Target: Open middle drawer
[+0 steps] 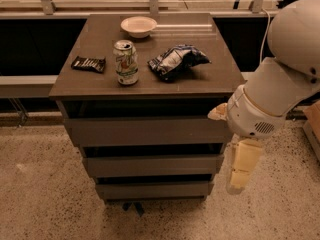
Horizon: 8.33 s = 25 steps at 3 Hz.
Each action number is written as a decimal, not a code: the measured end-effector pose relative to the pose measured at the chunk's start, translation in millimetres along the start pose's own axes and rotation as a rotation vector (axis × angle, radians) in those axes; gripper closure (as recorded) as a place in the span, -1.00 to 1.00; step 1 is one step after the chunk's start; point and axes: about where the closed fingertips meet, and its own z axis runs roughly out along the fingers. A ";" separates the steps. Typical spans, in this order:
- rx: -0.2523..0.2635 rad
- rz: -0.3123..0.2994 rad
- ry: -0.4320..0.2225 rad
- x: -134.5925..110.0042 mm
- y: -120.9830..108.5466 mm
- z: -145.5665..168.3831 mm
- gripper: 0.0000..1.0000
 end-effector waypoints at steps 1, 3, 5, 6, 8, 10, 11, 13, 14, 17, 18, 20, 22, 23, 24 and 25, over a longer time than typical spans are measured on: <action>0.001 0.000 0.000 0.0 -0.2 -0.5 -1.00; -0.122 -0.116 -0.021 21.1 -7.1 108.8 -1.00; -0.229 -0.130 -0.100 56.3 -29.6 242.3 -1.00; -0.229 -0.130 -0.100 56.3 -29.6 242.3 -1.00; -0.162 -0.047 -0.014 130.9 -78.1 291.3 -1.00; -0.084 -0.069 0.056 152.2 -111.8 317.1 -1.00; -0.002 -0.137 0.093 140.2 -122.3 314.5 -1.00; 0.050 -0.186 0.137 135.4 -124.2 324.1 -1.00; 0.080 -0.204 0.163 140.2 -125.9 334.1 -1.00; 0.320 -0.262 0.148 154.4 -143.5 345.9 -1.00; 0.364 -0.259 0.117 152.7 -147.5 339.9 -1.00; 0.357 -0.255 0.015 141.4 -156.1 342.6 -1.00; 0.304 -0.252 -0.054 133.0 -187.7 373.6 -1.00; 0.280 -0.241 -0.064 134.1 -200.9 395.1 -1.00; 0.242 -0.226 -0.074 139.9 -210.0 423.0 -0.63; 0.233 -0.230 -0.076 140.0 -209.1 424.2 -0.18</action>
Offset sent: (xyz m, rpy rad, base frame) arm 0.0047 0.0173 -0.1283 0.0169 0.1004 0.1816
